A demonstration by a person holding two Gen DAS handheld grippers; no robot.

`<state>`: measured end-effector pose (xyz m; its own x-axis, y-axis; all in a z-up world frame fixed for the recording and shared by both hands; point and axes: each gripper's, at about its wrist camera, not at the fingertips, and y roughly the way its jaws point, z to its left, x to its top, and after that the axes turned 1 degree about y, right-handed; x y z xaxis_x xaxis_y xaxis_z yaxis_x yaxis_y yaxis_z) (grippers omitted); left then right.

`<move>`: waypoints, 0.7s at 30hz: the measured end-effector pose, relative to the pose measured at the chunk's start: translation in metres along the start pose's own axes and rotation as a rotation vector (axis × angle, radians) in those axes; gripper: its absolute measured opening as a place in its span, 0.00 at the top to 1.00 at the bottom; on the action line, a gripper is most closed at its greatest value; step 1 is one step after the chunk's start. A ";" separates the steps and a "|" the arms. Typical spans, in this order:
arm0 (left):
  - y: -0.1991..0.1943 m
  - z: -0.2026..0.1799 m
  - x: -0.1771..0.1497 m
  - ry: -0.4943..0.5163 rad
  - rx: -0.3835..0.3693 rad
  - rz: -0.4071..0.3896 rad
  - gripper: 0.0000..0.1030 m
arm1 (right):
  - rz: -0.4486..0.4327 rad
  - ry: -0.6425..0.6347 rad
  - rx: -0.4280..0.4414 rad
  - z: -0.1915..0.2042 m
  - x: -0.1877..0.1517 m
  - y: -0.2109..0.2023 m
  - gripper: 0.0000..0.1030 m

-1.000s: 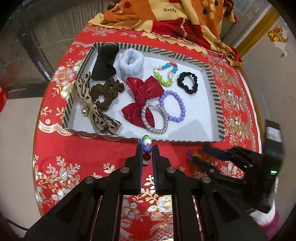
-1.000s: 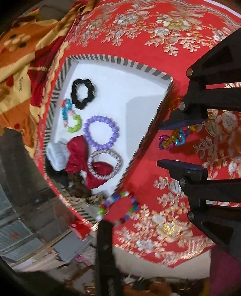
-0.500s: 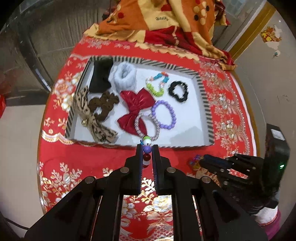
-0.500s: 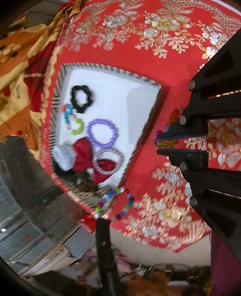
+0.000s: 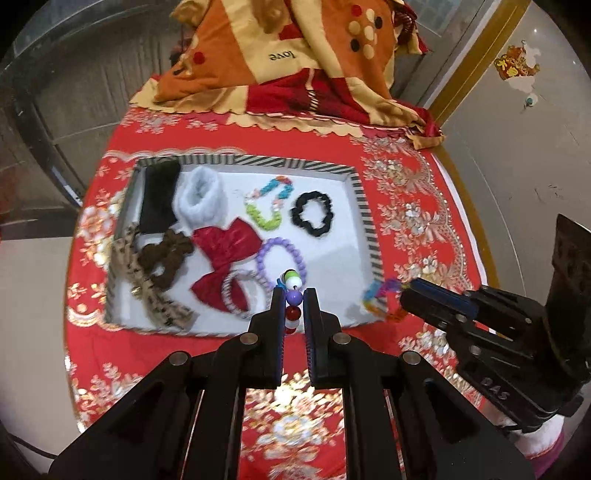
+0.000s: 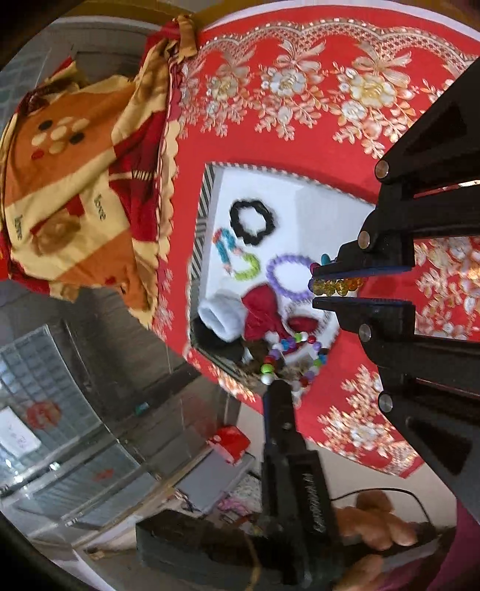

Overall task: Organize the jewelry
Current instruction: 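Carry both bead bracelets over the tray with both tools, then open both tools to release the bead bracelets into the tray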

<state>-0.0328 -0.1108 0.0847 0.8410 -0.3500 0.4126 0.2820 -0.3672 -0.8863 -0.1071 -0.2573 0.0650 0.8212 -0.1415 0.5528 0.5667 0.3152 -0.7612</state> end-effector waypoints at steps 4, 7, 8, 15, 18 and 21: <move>0.025 -0.016 0.006 0.001 -0.035 0.025 0.92 | 0.004 0.067 -0.016 -0.020 0.010 0.017 0.92; 0.048 -0.015 0.005 -0.025 -0.065 0.062 0.92 | 0.021 0.093 -0.012 -0.028 0.014 0.029 0.92; 0.054 -0.012 0.004 -0.034 -0.066 0.075 0.92 | 0.030 0.096 -0.012 -0.030 0.015 0.034 0.92; 0.099 0.020 -0.011 -0.089 0.003 0.173 0.92 | 0.080 0.094 0.004 -0.035 0.021 0.064 0.92; 0.104 0.028 -0.014 -0.091 0.014 0.181 0.92 | 0.102 0.100 -0.017 -0.046 0.027 0.080 0.92; 0.105 0.028 -0.015 -0.072 0.024 0.177 0.92 | 0.141 0.091 -0.114 -0.060 0.031 0.100 0.92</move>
<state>-0.0023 -0.1200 -0.0206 0.9092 -0.3445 0.2341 0.1368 -0.2839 -0.9491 -0.0214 -0.2866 -0.0143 0.8929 -0.1890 0.4087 0.4449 0.2304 -0.8654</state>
